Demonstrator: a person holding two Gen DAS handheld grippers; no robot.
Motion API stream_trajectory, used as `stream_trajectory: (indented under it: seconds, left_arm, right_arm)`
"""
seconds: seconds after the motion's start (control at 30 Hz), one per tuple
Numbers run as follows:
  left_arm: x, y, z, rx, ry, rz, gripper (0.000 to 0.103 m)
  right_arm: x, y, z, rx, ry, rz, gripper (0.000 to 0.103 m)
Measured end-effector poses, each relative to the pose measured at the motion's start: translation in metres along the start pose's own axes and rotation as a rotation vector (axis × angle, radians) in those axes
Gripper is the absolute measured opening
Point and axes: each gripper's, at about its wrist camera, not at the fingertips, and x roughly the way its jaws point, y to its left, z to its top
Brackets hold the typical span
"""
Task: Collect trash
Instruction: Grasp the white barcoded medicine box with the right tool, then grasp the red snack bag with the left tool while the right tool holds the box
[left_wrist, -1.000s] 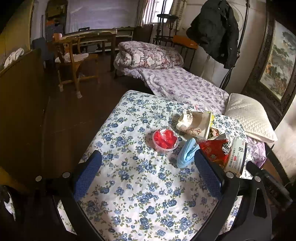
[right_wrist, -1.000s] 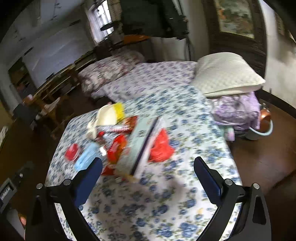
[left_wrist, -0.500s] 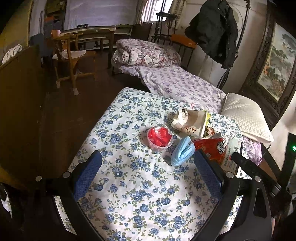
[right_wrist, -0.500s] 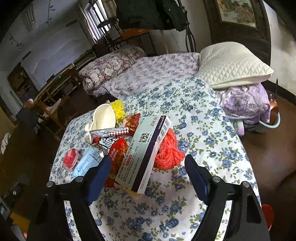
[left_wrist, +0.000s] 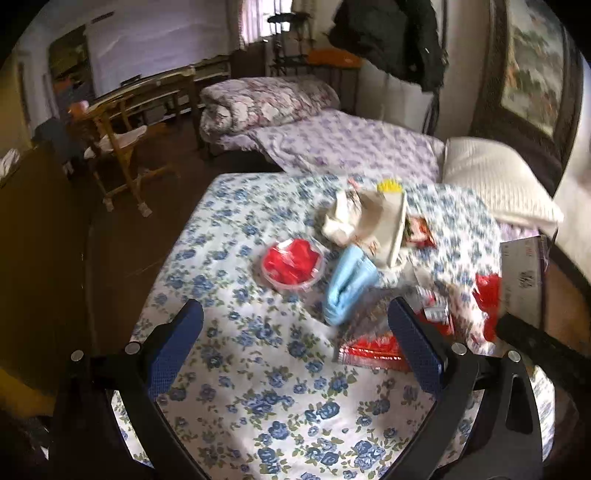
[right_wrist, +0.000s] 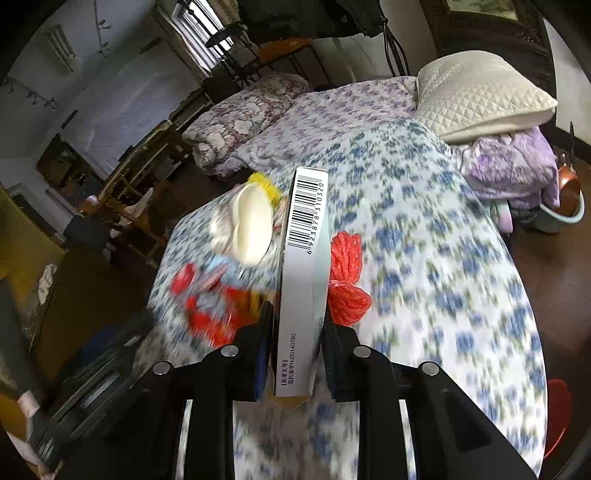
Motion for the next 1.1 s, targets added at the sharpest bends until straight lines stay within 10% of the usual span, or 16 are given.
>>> stream_trajectory:
  seconds: [0.17,0.4,0.8,1.0,1.1]
  left_arm:
    - [0.026,-0.019,-0.001,0.084,0.033,0.020,0.096]
    - [0.033,-0.042,-0.012,0.151,0.095,-0.163,0.096]
    - [0.067,-0.050,-0.008,0.036,0.193,-0.274,0.095]
    - [0.068,-0.041,-0.005,-0.019,0.181,-0.312,0.036]
    - [0.057,-0.032,-0.003,-0.040,0.152,-0.321,0.032]
  right_arm:
    - [-0.003,-0.006,-0.006,0.002,0.012,-0.015,0.025]
    - [-0.007,-0.019,-0.003,0.048,0.002,0.014,0.025]
    - [-0.006,-0.019,-0.002,0.050,-0.003,0.011,0.026]
    - [0.001,-0.024,-0.001,0.049,0.007,-0.025,0.026]
    - [0.004,-0.025,-0.001,0.041,0.010,-0.039,0.026]
